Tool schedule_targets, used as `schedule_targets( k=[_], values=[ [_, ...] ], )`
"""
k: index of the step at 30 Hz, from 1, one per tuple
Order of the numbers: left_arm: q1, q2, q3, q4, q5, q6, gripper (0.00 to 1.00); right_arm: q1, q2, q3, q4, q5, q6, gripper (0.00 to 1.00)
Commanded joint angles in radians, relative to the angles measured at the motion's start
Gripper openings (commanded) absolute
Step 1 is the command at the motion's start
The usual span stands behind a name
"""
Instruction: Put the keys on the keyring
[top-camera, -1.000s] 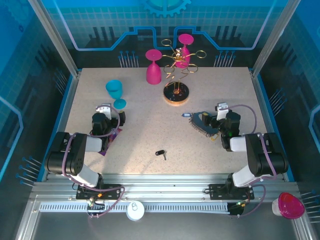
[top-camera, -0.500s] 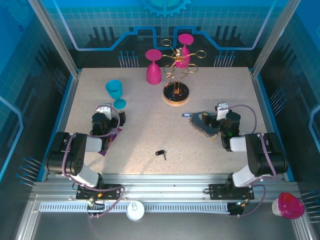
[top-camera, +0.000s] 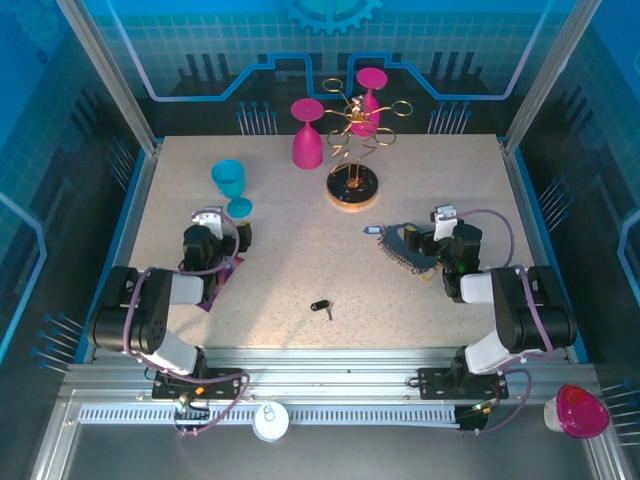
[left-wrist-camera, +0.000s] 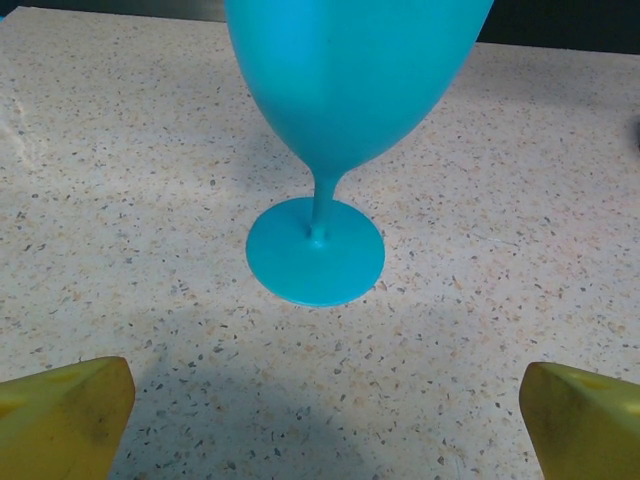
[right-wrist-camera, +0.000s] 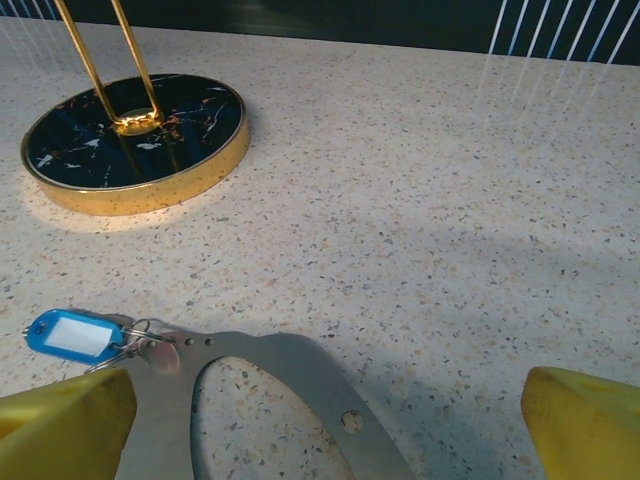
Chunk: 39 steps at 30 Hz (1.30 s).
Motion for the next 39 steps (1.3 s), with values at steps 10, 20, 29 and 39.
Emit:
schedule_targets(
  k=[10, 20, 29, 39],
  values=[
    [0.012, -0.373, 0.180, -0.613, -0.243, -0.368, 1.00, -0.063, -0.396, 0.167, -0.681, -0.036, 0.486, 1.00],
    [0.006, -0.442, 0.182, -0.734, 0.125, -0.524, 0.99, -0.017, -0.420, 0.162, -0.914, -0.151, 0.575, 0.80],
    [-0.274, -0.450, 0.183, -0.829, 0.103, -0.562, 0.99, 0.177, -0.327, 0.317, -1.217, 0.081, 0.440, 0.65],
    [-0.557, -0.430, 0.155, -0.820, 0.011, -0.660, 0.99, 0.312, -0.028, 0.568, -1.385, 0.201, 0.393, 0.59]
  ],
)
